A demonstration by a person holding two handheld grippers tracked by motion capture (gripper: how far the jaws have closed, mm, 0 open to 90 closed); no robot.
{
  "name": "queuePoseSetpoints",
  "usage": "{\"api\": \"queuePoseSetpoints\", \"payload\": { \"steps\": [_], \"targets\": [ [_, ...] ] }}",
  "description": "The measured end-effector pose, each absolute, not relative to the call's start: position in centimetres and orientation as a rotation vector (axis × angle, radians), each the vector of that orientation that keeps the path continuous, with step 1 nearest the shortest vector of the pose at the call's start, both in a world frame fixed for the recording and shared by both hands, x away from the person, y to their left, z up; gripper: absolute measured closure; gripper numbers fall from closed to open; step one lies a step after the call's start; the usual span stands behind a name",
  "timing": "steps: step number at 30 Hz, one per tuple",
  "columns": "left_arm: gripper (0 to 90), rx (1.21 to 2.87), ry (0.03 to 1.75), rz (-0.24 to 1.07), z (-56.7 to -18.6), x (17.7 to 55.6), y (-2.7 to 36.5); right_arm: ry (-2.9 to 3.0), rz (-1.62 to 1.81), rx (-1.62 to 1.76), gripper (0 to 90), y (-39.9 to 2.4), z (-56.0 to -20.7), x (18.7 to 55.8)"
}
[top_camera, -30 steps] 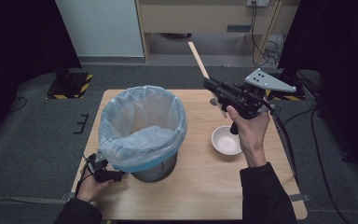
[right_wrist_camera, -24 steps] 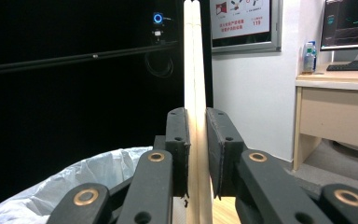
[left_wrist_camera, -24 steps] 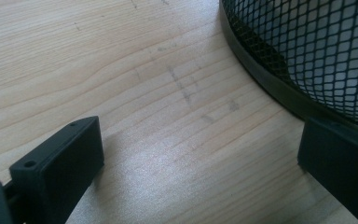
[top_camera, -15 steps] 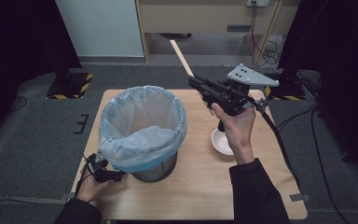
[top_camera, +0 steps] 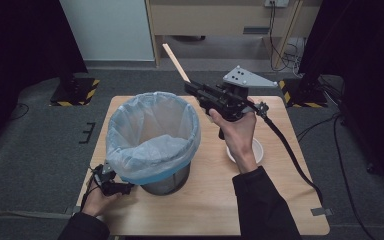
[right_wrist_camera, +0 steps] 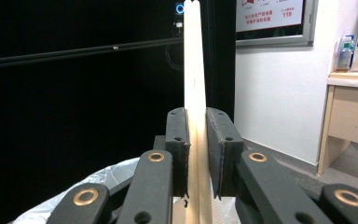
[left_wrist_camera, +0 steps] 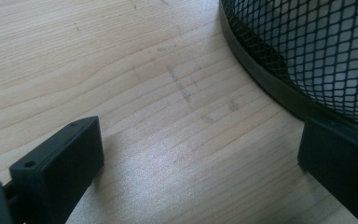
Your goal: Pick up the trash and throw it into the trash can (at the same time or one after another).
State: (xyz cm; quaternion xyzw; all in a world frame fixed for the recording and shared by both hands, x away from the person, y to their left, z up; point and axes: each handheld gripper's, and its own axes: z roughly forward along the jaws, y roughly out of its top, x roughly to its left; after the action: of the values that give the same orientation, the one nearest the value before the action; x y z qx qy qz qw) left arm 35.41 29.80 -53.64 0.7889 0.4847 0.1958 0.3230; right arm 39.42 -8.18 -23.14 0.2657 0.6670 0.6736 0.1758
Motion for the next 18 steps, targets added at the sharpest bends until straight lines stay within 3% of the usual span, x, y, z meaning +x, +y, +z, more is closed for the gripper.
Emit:
{"api": "queuePoseSetpoints", "payload": {
  "steps": [18],
  "targets": [
    [0.0,2.071,1.270,0.512,-53.6,35.4,29.8,1.945,1.907,0.713,80.0,-5.7,-23.2,40.0]
  ]
}}
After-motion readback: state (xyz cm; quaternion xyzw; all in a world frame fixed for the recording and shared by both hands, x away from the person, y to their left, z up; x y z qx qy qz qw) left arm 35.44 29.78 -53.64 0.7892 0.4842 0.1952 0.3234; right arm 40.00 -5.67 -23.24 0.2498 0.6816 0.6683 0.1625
